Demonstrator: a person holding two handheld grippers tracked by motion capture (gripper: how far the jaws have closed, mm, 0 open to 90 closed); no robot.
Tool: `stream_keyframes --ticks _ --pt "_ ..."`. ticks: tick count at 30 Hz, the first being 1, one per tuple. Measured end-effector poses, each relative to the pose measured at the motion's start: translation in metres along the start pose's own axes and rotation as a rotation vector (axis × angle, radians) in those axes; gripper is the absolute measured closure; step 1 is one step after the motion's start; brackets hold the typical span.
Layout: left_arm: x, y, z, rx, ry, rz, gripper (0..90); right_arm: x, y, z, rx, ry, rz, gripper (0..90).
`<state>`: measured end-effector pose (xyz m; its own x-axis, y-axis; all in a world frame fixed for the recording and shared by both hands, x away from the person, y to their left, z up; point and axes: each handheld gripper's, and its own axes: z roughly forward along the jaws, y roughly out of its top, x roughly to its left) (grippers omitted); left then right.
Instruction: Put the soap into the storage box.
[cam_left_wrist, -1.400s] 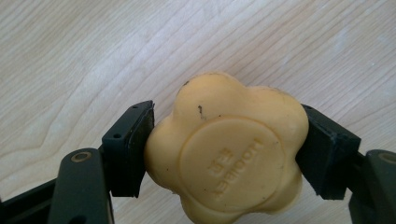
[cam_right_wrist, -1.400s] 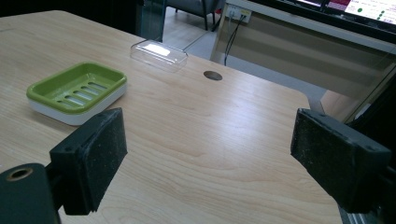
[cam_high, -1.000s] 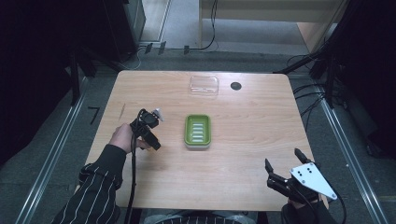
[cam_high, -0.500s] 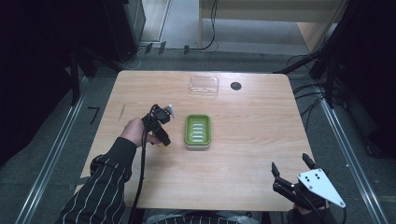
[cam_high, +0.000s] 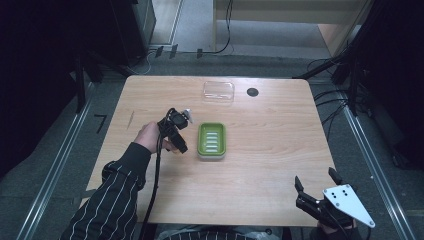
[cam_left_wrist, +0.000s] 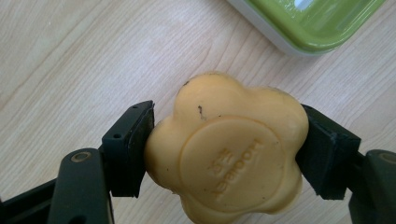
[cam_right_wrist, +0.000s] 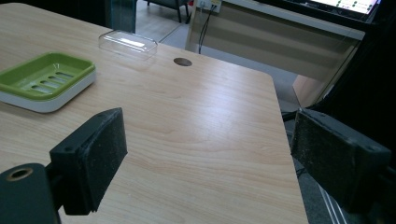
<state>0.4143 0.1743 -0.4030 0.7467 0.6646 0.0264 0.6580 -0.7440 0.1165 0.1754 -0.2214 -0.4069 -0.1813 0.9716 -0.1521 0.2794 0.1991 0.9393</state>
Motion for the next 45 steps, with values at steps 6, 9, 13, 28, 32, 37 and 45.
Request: stream_keyframes --ticks 6,9,13,28,32,37,45 --pt "-0.003 0.007 -0.002 -0.011 0.001 0.015 28.0 -0.001 -0.001 -0.002 0.001 -0.007 0.001 11.3" --pt "-0.004 0.01 -0.002 -0.008 0.0 0.018 28.0 -0.001 -0.001 -0.003 0.003 -0.009 0.001 11.2" --pt "-0.005 0.014 -0.003 -0.01 0.002 0.03 28.0 -0.002 -0.002 -0.004 0.003 -0.014 0.001 11.3" --pt "-0.013 0.035 -0.005 -0.02 -0.003 0.081 28.0 -0.005 -0.005 -0.011 0.01 -0.042 0.011 11.3" --pt "-0.017 0.045 -0.005 -0.026 -0.004 0.105 28.0 -0.007 -0.007 -0.015 0.013 -0.055 0.017 11.3" --pt "-0.023 0.056 -0.004 -0.032 -0.009 0.128 28.0 -0.009 -0.009 -0.019 0.016 -0.069 0.022 11.2" --pt "-0.031 0.069 -0.001 -0.031 -0.012 0.154 28.0 -0.01 -0.011 -0.023 0.019 -0.084 0.027 11.2"
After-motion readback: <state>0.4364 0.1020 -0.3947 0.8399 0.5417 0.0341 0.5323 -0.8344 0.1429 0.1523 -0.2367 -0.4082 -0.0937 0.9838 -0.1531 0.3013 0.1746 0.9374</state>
